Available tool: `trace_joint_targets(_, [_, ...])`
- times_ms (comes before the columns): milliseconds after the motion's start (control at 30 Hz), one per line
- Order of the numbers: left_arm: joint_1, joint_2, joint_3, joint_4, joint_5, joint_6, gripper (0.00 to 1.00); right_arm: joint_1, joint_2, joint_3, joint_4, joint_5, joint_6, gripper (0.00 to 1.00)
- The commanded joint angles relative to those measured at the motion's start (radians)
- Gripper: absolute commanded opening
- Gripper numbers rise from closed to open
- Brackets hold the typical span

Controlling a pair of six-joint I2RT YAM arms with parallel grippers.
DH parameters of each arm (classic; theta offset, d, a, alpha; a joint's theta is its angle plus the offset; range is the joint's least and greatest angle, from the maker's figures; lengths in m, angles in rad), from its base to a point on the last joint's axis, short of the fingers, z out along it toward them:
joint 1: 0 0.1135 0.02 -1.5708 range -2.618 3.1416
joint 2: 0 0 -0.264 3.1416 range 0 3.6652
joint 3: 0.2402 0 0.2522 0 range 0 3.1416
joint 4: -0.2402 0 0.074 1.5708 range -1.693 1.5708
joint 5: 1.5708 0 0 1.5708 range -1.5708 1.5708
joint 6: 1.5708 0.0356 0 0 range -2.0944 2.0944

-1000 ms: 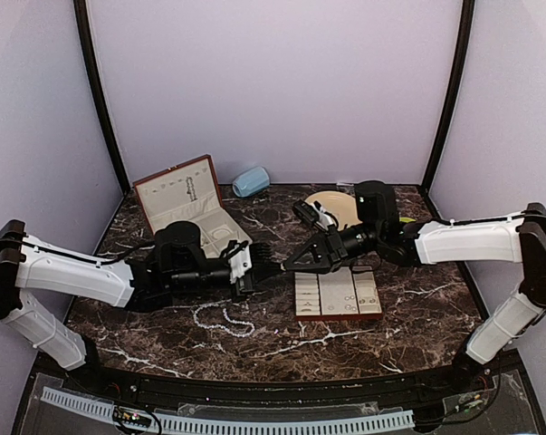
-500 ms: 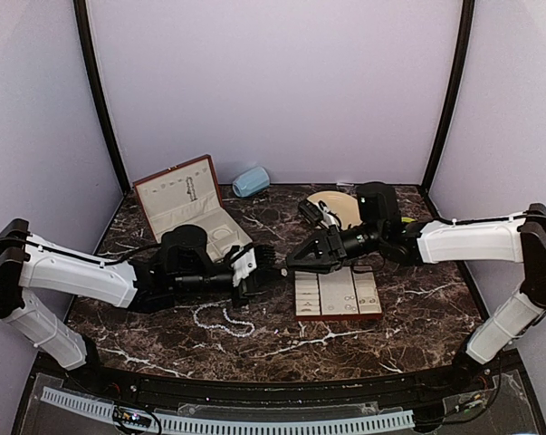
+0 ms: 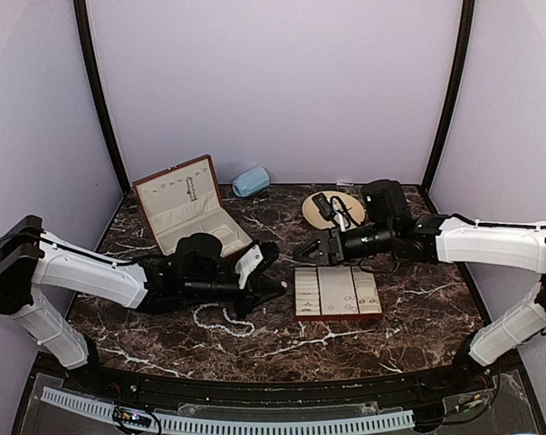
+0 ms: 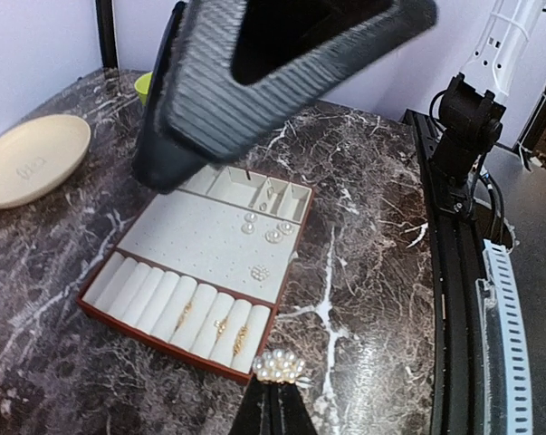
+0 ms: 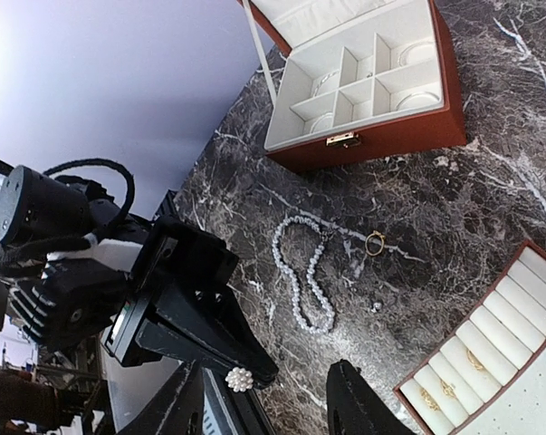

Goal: Organize the mixed jewelry
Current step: Pass from the right arm to the left, then pass from the left arm to the right

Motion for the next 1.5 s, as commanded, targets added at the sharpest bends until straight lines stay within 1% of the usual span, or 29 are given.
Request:
trace_joint_targets(0, [0.014, 0.002, 0.025, -0.026, 0.071, -0.162, 0.0, 0.068, 0.007, 0.034, -0.065, 0.099, -0.067, 0.48])
trace_joint_targets(100, [0.015, 0.0, 0.022, -0.02, 0.085, -0.17, 0.0, 0.1, 0.027, 0.036, -0.068, 0.102, -0.07, 0.47])
trace_joint_targets(167, [0.016, 0.002, 0.023, -0.022, 0.087, -0.168, 0.0, 0.115, 0.035, 0.039, -0.062, 0.102, -0.067, 0.43])
trace_joint_targets(200, [0.016, 0.003, 0.025, -0.023, 0.088, -0.167, 0.0, 0.118, 0.039, 0.039, -0.056, 0.1, -0.063, 0.4])
trace_joint_targets(300, [0.016, 0.005, 0.028, -0.024, 0.091, -0.168, 0.0, 0.126, 0.049, 0.039, -0.047, 0.091, -0.061, 0.38])
trace_joint_targets(633, [0.018, 0.004, 0.03, -0.029, 0.092, -0.167, 0.0, 0.15, 0.099, 0.066, -0.05, 0.063, -0.07, 0.37])
trace_joint_targets(833, [0.018, 0.004, 0.03, -0.032, 0.09, -0.163, 0.0, 0.156, 0.112, 0.072, -0.041, 0.042, -0.067, 0.27])
trace_joint_targets(1100, [0.018, 0.005, 0.032, -0.033, 0.086, -0.165, 0.0, 0.163, 0.118, 0.074, -0.051, 0.025, -0.073, 0.25])
trace_joint_targets(1333, [0.018, 0.005, 0.033, -0.034, 0.085, -0.166, 0.0, 0.163, 0.116, 0.077, -0.067, 0.041, -0.079, 0.12])
trace_joint_targets(1467, [0.018, 0.005, 0.033, -0.033, 0.084, -0.17, 0.0, 0.163, 0.11, 0.079, -0.082, 0.068, -0.088, 0.1])
